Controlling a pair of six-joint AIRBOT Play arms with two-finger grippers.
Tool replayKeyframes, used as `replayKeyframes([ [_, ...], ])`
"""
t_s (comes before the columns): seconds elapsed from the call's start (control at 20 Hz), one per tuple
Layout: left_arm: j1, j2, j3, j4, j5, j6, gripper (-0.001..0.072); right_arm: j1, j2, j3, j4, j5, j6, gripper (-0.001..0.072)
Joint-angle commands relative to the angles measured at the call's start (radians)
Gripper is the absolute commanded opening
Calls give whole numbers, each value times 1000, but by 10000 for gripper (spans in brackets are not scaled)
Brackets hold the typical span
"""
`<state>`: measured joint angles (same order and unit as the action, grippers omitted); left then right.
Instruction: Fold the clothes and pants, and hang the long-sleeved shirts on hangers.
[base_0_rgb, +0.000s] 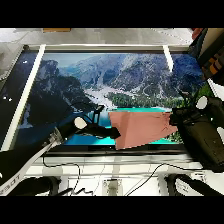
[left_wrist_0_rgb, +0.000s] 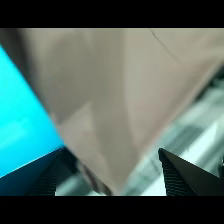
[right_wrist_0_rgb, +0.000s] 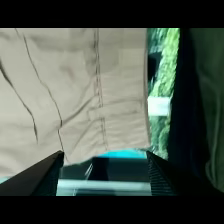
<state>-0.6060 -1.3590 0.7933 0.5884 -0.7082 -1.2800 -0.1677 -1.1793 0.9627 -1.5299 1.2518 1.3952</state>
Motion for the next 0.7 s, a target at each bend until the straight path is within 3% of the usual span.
replayKeyframes([
  [0.0, 60, -42, 0, -15, 43, 2, 690, -1, -1, 17, 12, -42, -2, 579],
  [0.1, 42, -100, 1, -64, 51, 26, 689, -1, -1, 17, 16, -49, -2, 578],
  [0.2, 20, -153, 3, -196, 64, 109, 677, -1, -1, 17, 18, -48, -2, 578],
  [0.25, 9, -173, 8, -282, 62, 152, 578, -1, -1, 17, 24, -48, -2, 578],
  [0.3, -2, -187, 14, -348, 62, 192, 425, -1, -1, 17, 35, -48, -2, 578],
  [0.45, -30, -207, 38, -395, 100, 230, 369, -1, -1, 17, 65, -50, -2, 578],
  [0.55, -35, -206, 46, -395, 106, 261, 15, -1, -1, 17, 71, -70, -1, 577],
  [0.65, -12, -192, 57, -341, 82, 286, 6, -1, 0, 18, 47, -124, -2, 545],
])
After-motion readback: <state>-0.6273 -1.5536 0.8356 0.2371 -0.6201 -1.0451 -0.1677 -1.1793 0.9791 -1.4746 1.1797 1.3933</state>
